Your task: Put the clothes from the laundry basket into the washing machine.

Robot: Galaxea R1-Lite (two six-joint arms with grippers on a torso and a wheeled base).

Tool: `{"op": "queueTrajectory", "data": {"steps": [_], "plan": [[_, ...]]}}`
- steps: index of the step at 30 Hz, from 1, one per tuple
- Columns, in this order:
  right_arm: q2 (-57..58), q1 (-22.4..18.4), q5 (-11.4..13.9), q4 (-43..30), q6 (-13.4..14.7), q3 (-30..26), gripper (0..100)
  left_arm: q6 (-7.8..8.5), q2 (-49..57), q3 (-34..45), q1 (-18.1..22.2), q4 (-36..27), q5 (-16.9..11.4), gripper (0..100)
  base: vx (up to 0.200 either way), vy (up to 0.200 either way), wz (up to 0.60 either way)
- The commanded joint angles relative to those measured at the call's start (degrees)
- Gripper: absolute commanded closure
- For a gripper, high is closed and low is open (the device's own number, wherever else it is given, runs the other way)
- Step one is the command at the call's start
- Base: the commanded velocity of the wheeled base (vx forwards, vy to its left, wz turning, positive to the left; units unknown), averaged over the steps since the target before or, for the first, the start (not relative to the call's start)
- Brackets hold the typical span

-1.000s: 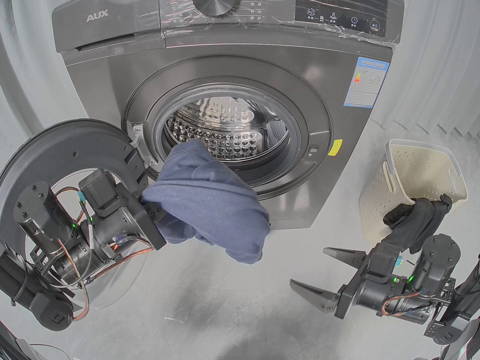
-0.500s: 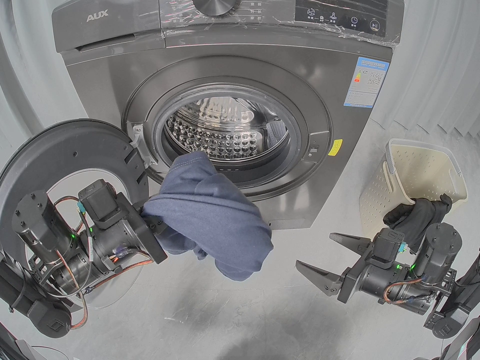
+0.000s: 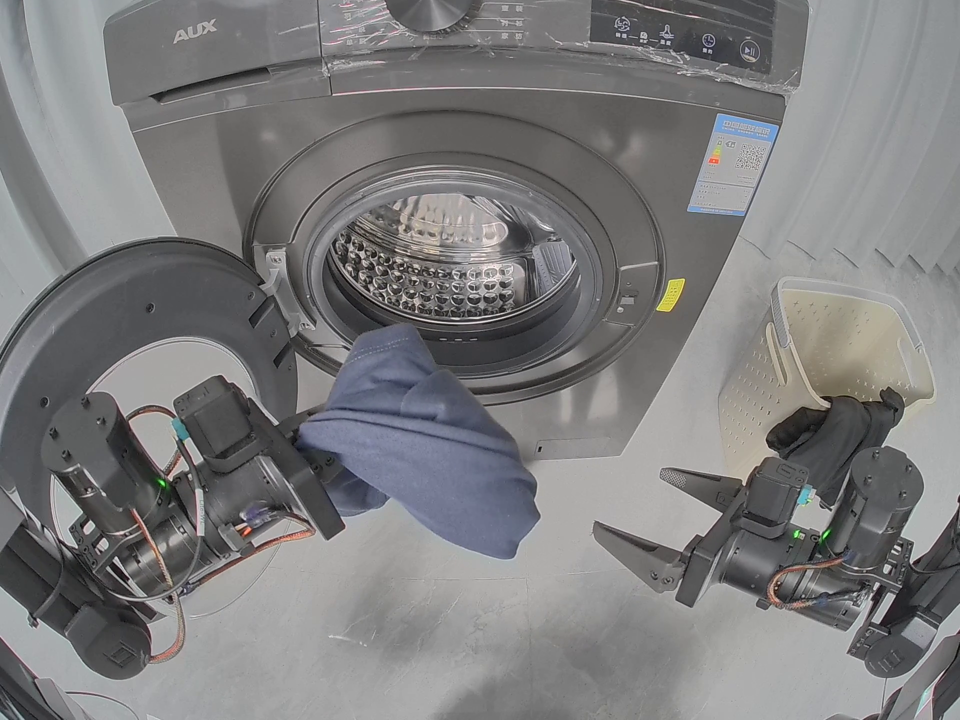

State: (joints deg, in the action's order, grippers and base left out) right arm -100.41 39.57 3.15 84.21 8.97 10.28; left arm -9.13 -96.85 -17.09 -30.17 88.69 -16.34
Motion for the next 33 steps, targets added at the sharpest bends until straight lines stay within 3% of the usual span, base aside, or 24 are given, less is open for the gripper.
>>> {"op": "queueTrajectory", "data": {"steps": [1, 10, 19, 33], "plan": [[-0.22, -0.02, 0.02, -0.01, 0.17, -0.35, 0, 0.61, -2.02, 1.01, -0.41, 0.08, 0.43, 100, 0.0, 0.0, 0.0], [-0.13, -1.95, 0.11, 0.07, -0.27, -0.43, 0, 0.61, -1.93, 1.71, -1.56, 0.17, 0.78, 100, 0.0, 0.0, 0.0], [-0.22, -1.69, 0.02, -0.01, -0.27, -0.26, 0, 0.78, -3.52, 1.89, -1.56, 0.17, 2.8, 100, 0.0, 0.0, 0.0], [-3.03, -0.02, -0.24, 0.07, 0.34, -0.61, 0, 0.17, -5.01, 1.36, -1.82, 0.35, 2.62, 100, 0.0, 0.0, 0.0]]}}
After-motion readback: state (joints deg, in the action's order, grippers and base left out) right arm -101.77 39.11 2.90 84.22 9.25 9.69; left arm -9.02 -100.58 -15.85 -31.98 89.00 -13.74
